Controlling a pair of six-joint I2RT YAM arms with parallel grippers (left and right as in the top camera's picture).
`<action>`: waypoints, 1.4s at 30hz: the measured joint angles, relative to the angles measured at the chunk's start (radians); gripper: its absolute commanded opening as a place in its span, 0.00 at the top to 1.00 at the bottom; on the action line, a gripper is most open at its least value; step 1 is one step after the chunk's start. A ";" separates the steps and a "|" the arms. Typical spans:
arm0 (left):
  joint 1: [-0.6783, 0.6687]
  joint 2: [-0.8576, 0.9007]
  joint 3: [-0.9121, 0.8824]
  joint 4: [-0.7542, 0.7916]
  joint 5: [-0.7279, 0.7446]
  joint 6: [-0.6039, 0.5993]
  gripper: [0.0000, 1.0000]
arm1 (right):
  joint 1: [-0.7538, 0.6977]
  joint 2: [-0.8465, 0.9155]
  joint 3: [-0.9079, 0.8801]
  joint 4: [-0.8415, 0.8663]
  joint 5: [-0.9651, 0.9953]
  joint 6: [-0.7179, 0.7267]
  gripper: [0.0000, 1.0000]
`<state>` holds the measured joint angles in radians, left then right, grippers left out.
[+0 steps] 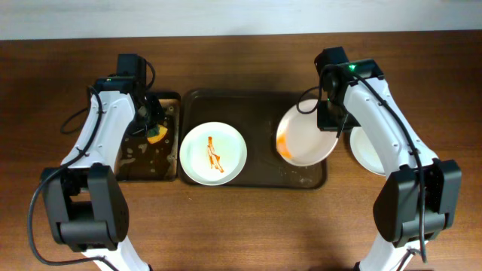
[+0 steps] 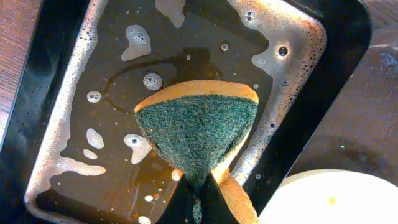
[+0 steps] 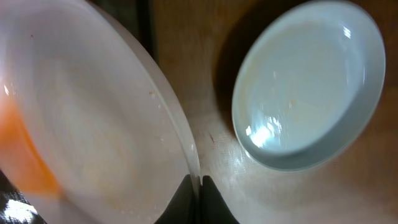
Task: Clean dirty plates on tray and stack at the side
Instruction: 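Lift the plate with the right gripper and stack it on the side plate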
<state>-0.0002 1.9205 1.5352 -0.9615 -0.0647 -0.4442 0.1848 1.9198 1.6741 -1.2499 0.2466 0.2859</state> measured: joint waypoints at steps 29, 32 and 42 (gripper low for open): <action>0.000 0.000 0.000 0.004 0.000 0.000 1.00 | 0.323 0.000 0.039 0.004 0.732 0.102 0.96; 0.000 0.000 0.000 0.004 0.000 0.000 1.00 | 0.389 0.000 0.039 0.026 0.838 0.103 0.96; 0.000 0.000 0.000 0.006 0.000 0.000 1.00 | 0.377 0.000 0.039 0.074 0.858 0.108 0.96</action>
<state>-0.0002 1.9205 1.5352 -0.9550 -0.0647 -0.4442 0.5613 1.9198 1.7130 -1.1763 1.1042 0.3935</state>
